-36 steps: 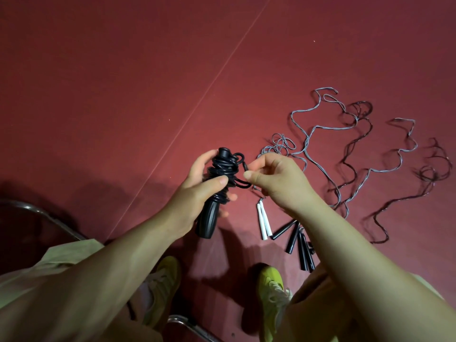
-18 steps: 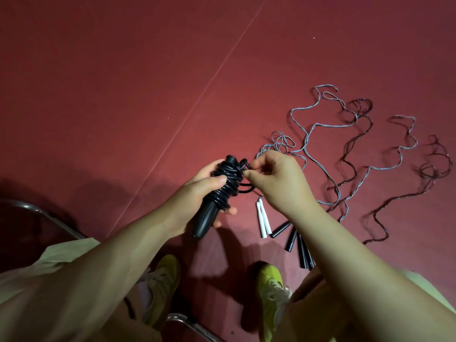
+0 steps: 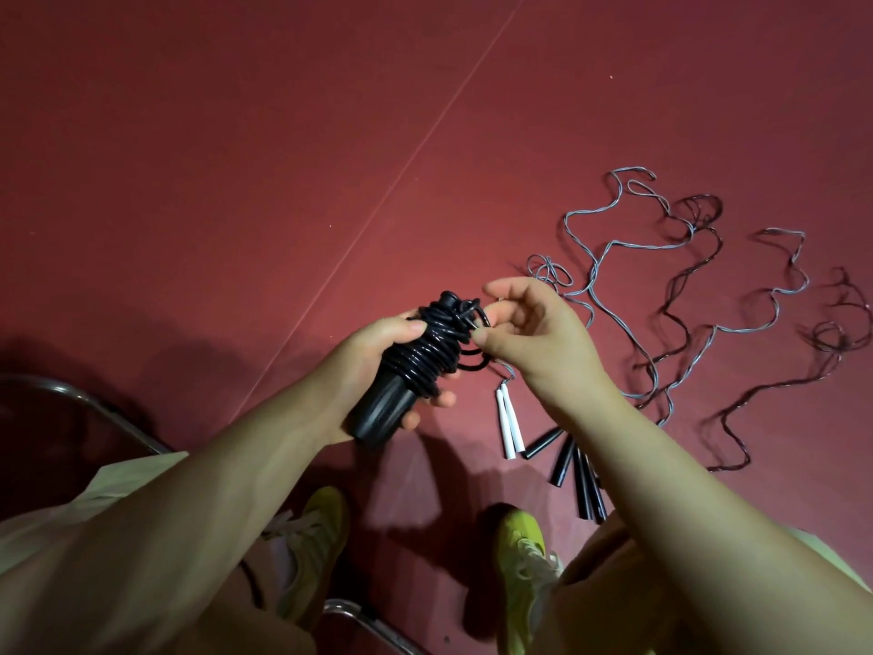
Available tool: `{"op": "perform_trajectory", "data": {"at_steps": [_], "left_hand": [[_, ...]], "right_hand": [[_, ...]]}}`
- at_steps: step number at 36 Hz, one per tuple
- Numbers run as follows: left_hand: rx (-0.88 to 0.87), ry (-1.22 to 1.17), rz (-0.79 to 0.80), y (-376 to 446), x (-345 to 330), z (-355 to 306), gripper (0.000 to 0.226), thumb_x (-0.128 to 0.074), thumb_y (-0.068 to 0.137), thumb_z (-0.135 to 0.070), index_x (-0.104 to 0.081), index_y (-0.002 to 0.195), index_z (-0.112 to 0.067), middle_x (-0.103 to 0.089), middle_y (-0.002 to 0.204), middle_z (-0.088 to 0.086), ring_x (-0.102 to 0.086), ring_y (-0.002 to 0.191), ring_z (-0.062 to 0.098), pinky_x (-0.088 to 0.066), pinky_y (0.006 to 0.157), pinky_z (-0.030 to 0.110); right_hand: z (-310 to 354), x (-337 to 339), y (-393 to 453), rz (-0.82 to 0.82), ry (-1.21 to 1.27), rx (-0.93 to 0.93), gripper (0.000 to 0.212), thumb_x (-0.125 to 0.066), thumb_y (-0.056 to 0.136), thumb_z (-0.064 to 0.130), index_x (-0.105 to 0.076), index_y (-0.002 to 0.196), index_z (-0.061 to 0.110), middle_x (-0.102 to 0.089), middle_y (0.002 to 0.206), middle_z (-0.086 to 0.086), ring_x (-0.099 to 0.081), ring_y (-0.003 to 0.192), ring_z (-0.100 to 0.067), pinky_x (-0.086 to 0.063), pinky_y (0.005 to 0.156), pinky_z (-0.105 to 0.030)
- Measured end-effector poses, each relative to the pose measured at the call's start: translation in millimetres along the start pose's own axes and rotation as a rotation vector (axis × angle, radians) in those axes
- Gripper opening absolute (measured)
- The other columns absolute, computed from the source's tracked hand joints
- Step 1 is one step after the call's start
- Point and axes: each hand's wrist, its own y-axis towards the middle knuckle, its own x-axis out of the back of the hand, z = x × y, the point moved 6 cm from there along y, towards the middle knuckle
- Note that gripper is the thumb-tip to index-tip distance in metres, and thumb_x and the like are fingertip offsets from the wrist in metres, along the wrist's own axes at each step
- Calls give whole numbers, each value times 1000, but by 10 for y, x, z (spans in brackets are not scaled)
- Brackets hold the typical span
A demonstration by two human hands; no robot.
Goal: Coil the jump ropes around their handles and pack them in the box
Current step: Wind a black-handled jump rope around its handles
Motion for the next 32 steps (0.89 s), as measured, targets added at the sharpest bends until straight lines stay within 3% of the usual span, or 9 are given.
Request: {"op": "perform_trajectory", "data": {"at_steps": [5,9,13,18,21,27,32], "left_hand": [[10,-131,15,-29,-2,-44,48,-43,74,-38,-62,107,-8,-67,84,17,-64,59,25,-40,36,22],[52,-156,38,-36,-22,-6,48,-42,75,-38,-63,107,-8,-66,85,17,-63,58,24,-39,37,21],[82,-161,57,-42,-47,5,47,-42,75,-38,-65,104,-10,-67,83,17,-64,57,24,-39,37,20],[146,-158,84,-49,-31,32,49,-41,76,-39,-65,108,-10,-68,86,18,-65,58,26,-42,36,21],[187,-150,104,-46,-16,47,50,-41,77,-39,-64,110,-9,-68,88,19,-65,59,27,-44,35,22],[231,-94,121,-47,-12,75,49,-43,76,-39,-68,104,-8,-67,90,19,-64,61,27,-43,35,23],[231,-62,176,-60,-29,68,44,-51,72,-42,-77,93,-14,-69,89,17,-66,61,26,-46,35,24]], "right_hand": [[76,-42,-17,69,-71,56,49,-64,78,-18,-57,104,23,-62,75,15,-46,66,-4,-46,64,-16],[75,-6,-10,79,-72,53,49,-71,73,-1,-56,111,26,-63,73,12,-49,68,-13,-48,67,-22],[89,32,-12,112,-135,51,48,-70,79,-7,-58,108,28,-65,65,13,-54,63,-6,-48,68,-21],[75,43,-11,128,-185,51,43,-74,66,15,-63,104,32,-63,61,12,-50,63,-9,-43,66,-21],[63,47,-1,159,-187,45,47,-82,66,10,-62,104,30,-64,59,11,-53,58,-1,-44,65,-16],[10,82,10,156,-195,34,36,-75,75,-2,-63,95,26,-61,55,9,-52,52,-1,-43,61,-19],[-22,73,13,138,-149,5,32,-79,64,13,-62,90,22,-59,53,7,-50,51,-4,-40,62,-27]]}}
